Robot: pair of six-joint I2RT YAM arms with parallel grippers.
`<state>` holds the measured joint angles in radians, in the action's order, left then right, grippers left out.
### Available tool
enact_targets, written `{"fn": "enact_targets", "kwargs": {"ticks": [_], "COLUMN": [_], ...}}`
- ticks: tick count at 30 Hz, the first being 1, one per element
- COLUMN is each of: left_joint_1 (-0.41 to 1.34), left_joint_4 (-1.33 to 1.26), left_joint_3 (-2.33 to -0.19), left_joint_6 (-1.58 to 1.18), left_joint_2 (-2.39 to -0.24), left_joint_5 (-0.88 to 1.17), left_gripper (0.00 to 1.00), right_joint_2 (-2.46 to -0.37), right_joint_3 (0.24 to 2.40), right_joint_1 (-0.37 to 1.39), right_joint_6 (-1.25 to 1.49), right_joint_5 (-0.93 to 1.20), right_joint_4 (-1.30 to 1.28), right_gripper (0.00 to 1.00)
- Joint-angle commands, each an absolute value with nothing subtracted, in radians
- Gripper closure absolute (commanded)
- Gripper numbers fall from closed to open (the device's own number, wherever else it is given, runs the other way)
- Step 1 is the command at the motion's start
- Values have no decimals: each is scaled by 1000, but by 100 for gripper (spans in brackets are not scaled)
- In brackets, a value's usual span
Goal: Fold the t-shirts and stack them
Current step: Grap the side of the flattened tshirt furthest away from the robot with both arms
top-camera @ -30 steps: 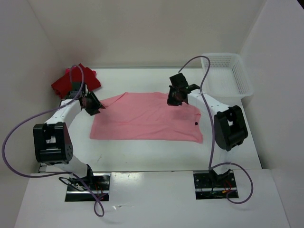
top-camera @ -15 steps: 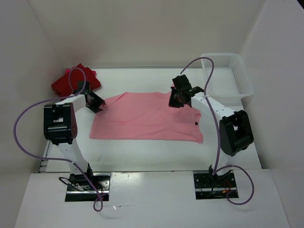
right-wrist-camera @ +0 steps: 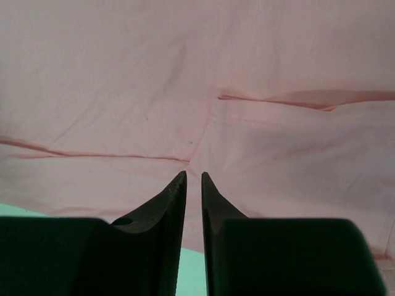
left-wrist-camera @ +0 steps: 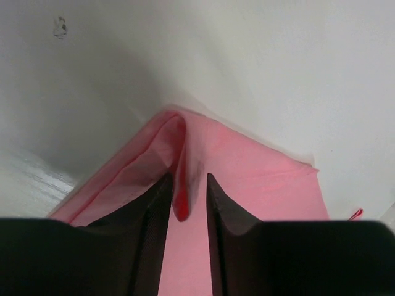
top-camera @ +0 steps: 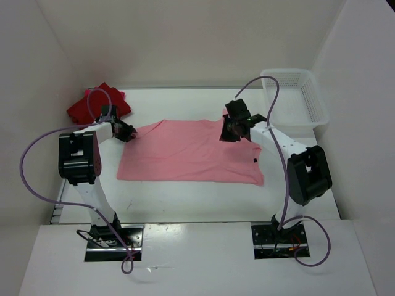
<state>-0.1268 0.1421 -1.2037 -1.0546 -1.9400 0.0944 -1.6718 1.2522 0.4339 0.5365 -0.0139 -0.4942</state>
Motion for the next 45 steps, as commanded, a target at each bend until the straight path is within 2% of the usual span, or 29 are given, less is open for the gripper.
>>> {"fn": "enact_targets", "kwargs": {"ticks": [1, 7, 11, 13, 18, 26, 30, 45], "left_joint_1": [-127, -127, -127, -127, -127, -127, -127, -127], "left_joint_4": [103, 103, 127, 138, 147, 187, 187, 178], "left_joint_3": [-1223, -1213, -1235, -1258, -1278, -1330, -1330, -1341], "left_joint_6": [-1083, -1072, -1036, -1025, -1025, -991, -991, -1000], "left_joint_2": [-1933, -1884, -1875, -1875, -1875, -1894, -1904, -1922], "left_joint_5": [114, 123, 133, 133, 152, 152, 152, 170], "left_gripper": [65, 82, 89, 91, 96, 100, 100, 100], "right_joint_2": [-1715, -1876, -2025, -2110, -2250, -2609, -2632, -2652], "right_joint_3": [1353, 1552, 1687, 1770, 1937, 2479, 2516, 2436], "right_joint_1": [413, 368, 330, 315, 278, 268, 268, 278], "right_joint_6": [502, 466, 456, 446, 436, 360, 339, 314], "right_joint_5": [-50, -121, -185, -196, -227, -244, -244, -204], "right_joint_4": [-457, -433, -422, -422, -433, -641, -661, -661], "right_gripper": [78, 66, 65, 65, 55, 53, 54, 56]}}
